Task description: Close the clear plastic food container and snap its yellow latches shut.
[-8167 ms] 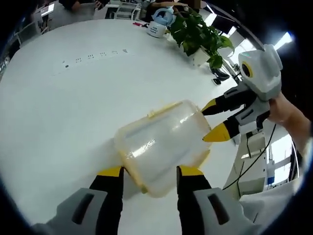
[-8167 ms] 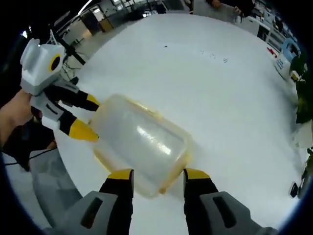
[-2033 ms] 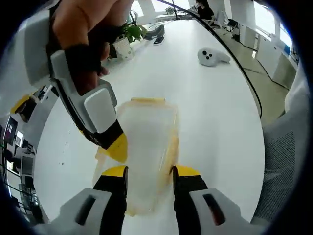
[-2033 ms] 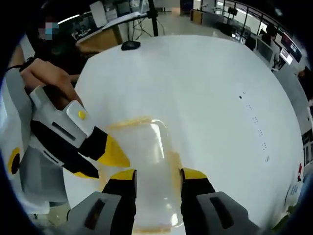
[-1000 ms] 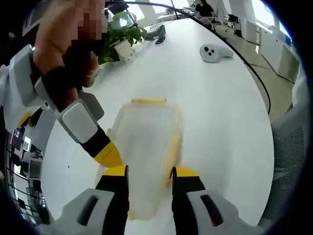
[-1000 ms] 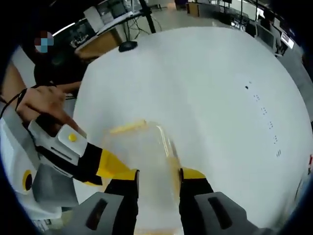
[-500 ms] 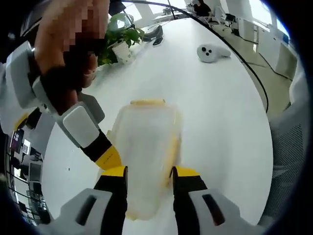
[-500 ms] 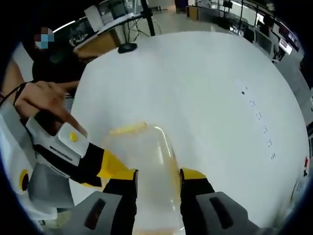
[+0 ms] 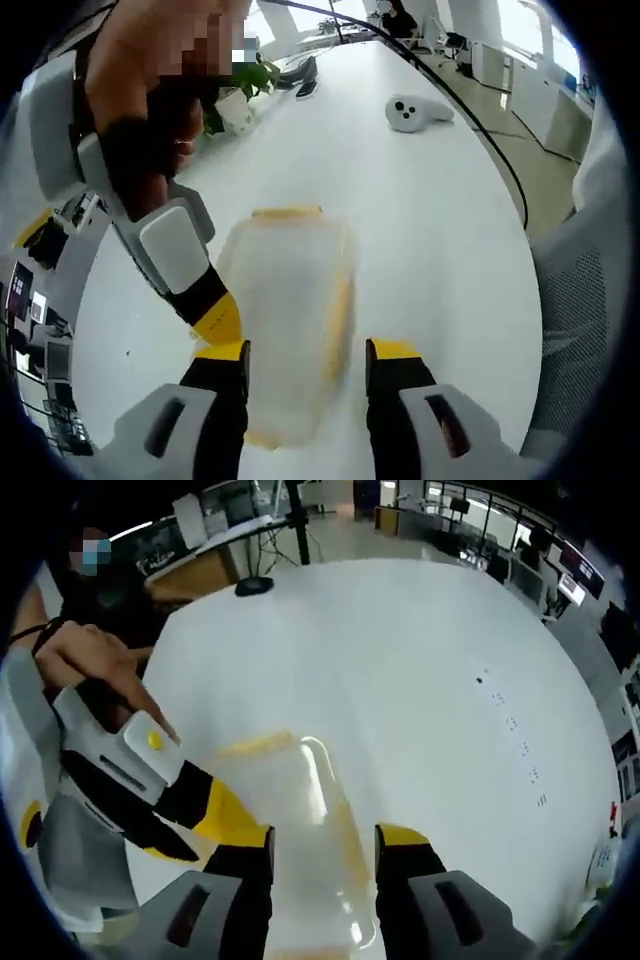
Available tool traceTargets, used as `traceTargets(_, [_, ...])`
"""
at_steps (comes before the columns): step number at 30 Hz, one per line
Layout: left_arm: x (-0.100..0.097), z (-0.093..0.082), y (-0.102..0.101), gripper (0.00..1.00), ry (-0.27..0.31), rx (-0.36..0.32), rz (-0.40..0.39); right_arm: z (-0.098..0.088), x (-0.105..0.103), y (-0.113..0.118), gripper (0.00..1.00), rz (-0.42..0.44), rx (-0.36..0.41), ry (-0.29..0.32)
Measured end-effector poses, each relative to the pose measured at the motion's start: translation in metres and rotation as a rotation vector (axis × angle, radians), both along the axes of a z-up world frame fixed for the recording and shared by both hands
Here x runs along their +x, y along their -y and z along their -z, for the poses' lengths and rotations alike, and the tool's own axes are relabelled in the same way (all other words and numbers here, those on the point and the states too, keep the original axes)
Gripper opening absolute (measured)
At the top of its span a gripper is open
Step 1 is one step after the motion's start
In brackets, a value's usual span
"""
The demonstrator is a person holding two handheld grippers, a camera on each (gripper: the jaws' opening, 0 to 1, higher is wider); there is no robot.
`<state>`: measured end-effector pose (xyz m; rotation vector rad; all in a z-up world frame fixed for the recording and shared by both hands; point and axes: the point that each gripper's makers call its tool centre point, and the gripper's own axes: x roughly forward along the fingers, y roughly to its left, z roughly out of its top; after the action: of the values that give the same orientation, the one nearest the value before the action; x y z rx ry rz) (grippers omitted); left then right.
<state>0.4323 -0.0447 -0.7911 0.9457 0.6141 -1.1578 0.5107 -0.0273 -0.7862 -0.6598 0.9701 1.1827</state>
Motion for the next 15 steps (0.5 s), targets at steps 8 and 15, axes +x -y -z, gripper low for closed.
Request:
traceTargets(8, [-0.007, -0.001, 0.0, 0.49, -0.027, 0.022, 0.016, -0.003, 0.0, 0.004, 0.48, 0.001, -0.005, 0.009])
traceTargets(15, [-0.012, -0.001, -0.001, 0.51, -0.051, 0.022, 0.031, -0.005, -0.002, 0.011, 0.54, 0.004, -0.007, 0.015])
